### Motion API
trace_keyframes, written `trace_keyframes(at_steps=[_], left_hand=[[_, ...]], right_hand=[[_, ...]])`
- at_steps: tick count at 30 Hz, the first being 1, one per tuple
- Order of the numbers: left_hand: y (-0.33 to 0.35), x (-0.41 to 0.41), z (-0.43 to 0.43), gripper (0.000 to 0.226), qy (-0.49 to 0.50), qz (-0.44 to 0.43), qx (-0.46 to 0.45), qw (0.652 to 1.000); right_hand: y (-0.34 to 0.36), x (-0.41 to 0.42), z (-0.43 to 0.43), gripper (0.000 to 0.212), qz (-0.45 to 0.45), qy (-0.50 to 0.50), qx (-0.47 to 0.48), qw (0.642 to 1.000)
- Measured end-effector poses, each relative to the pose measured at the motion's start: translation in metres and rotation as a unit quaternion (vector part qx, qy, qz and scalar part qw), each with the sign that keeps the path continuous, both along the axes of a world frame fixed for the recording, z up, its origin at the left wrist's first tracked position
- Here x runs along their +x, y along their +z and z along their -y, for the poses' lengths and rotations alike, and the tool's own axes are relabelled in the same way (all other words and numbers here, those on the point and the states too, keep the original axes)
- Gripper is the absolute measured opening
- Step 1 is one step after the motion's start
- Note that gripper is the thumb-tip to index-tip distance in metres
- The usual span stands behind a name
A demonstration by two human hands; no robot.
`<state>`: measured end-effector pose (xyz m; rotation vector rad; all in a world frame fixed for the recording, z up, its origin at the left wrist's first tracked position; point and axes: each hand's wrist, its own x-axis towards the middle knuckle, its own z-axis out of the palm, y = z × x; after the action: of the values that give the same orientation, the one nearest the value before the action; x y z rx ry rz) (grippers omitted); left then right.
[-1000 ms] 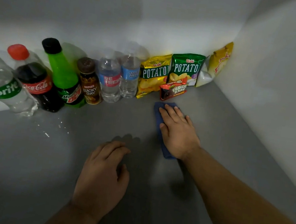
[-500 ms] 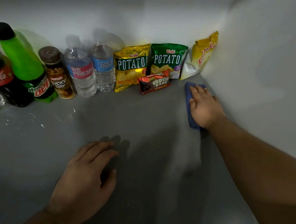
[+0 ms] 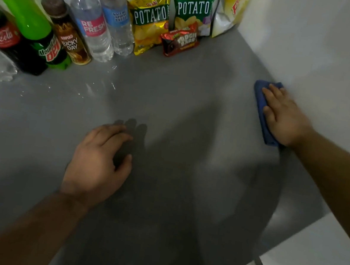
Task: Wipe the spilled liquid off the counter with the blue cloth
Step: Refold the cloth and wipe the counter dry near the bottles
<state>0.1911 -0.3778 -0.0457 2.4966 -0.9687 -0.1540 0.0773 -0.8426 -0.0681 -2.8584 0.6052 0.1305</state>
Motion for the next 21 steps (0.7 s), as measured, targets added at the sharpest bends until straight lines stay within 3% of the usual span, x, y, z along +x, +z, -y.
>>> trace_keyframes(at_steps=[11, 18, 21], left_hand=[[0.008, -0.030, -0.063, 0.045, 0.008, 0.007, 0.019, 1.000], [0.001, -0.052, -0.136, 0.042, 0.019, 0.008, 0.020, 1.000], [0.001, -0.061, -0.160, 0.043, 0.020, 0.010, 0.027, 0.999]], right_hand=[[-0.007, -0.168, -0.035, 0.074, 0.012, -0.078, -0.003, 0.997], [-0.005, -0.177, -0.099, 0.077, 0.013, -0.168, 0.001, 0.986], [-0.004, -0.164, -0.148, 0.075, 0.016, -0.145, -0.001, 0.989]])
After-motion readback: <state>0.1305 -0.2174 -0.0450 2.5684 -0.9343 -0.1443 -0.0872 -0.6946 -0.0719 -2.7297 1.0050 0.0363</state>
